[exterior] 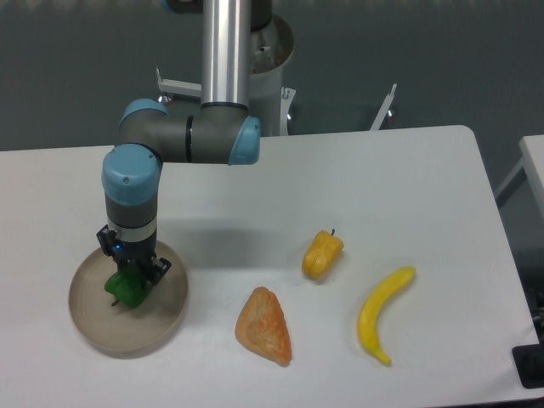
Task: Place the green pepper on the plate
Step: 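Lower the green pepper onto the beige plate, then open the gripper and raise it slightly off the pepper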
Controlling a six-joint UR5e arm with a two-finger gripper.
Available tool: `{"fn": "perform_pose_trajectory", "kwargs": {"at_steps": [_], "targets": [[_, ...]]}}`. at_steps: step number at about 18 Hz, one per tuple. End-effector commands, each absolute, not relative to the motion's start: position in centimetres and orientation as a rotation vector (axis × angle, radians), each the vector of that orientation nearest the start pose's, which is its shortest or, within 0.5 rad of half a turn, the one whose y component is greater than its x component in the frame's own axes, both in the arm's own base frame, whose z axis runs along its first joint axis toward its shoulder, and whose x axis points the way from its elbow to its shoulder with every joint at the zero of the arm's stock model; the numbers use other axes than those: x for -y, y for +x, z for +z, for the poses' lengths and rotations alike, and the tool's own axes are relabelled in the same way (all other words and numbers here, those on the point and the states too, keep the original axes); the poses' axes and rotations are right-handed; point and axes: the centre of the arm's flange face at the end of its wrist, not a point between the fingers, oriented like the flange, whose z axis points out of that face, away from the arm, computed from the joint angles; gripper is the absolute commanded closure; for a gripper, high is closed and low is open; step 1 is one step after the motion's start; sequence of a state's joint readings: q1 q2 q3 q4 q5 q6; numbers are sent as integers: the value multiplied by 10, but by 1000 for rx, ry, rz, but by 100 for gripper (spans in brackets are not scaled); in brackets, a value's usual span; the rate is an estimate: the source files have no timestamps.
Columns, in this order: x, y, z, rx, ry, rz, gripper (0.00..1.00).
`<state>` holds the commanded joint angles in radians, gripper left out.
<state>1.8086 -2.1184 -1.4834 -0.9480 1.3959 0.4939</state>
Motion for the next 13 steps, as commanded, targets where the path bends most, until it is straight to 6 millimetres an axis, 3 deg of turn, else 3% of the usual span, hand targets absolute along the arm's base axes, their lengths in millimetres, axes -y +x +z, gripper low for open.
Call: {"fn": "perform_pose_trajectory", "kwargs": {"at_steps": [2,7,10,13], "targets": [[-703,-15,272,-399,-2895,-153,23],[-702,-17,280,-394,-2884,-145,1],[-701,-26,287,-383,-2877,-137,0],[-694,-56,313,-342,-2850,-103,0]]}}
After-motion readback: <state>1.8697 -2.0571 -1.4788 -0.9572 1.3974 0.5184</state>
